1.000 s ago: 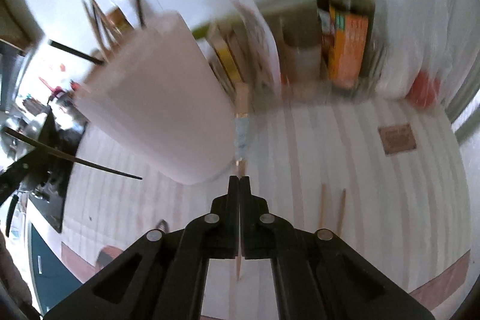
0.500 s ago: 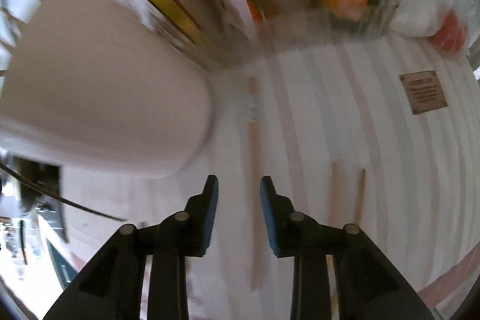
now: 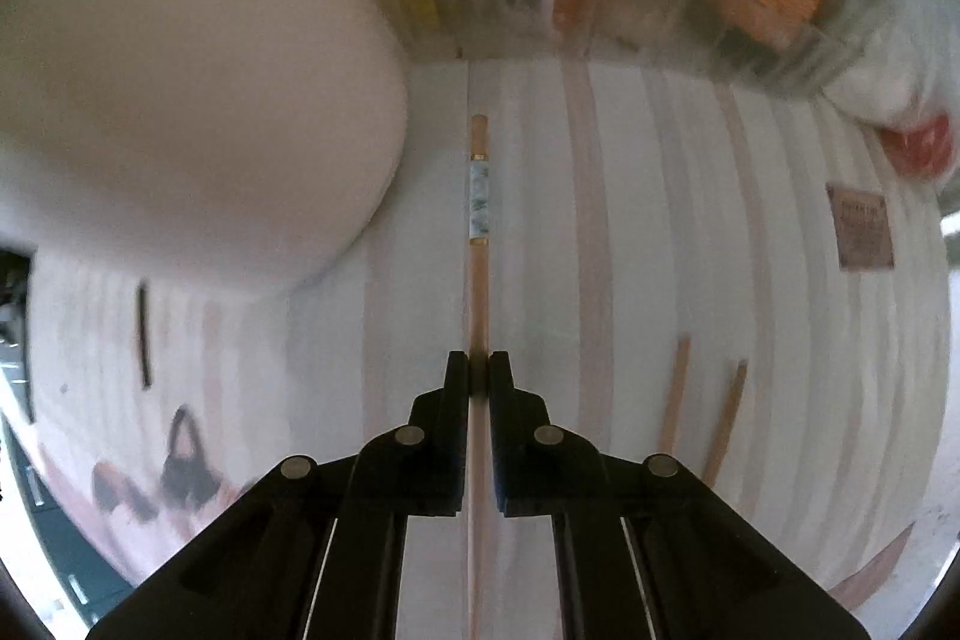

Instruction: Organize utensils

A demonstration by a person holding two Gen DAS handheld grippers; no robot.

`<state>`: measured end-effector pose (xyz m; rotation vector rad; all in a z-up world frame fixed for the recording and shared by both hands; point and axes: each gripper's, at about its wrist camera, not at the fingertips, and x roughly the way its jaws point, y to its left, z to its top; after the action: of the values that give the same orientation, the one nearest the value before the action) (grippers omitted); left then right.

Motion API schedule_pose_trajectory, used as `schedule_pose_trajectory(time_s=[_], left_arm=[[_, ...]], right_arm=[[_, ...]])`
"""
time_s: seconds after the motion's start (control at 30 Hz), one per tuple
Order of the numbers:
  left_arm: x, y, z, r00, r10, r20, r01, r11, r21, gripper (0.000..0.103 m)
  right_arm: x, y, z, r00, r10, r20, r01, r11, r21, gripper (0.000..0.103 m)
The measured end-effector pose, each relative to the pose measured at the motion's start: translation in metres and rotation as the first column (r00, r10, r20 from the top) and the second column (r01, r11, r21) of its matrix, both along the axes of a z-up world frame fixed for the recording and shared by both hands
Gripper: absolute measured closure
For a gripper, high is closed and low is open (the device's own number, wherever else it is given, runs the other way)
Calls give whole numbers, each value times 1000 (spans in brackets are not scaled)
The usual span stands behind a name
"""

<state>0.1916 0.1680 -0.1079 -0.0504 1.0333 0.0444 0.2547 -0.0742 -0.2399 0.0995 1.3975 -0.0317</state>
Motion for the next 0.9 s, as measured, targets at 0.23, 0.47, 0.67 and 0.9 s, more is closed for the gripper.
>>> schedule_pose_trajectory(time_s=[0.23,0.47,0.67,0.9], left_arm=[[24,-2,-72,987,-47,-156,41,998,-47,56],[37,-20,-136,958,-91,-273,104,994,33,58],[32,-23,-149,962,-95,-257,113,992,56,100],[-26,-20,-149,940,-133,-313,147,989,21,100]], right_arm=[[-31,-10,3,998,-53,15,53,998,35,96],[-31,-20,-7,995,-101,-18,101,995,-2,96],[-27,-27,-16,993,-107,-42,105,994,-33,96],[-49,-21,-22,996,-53,-68,50,998,-40,96]])
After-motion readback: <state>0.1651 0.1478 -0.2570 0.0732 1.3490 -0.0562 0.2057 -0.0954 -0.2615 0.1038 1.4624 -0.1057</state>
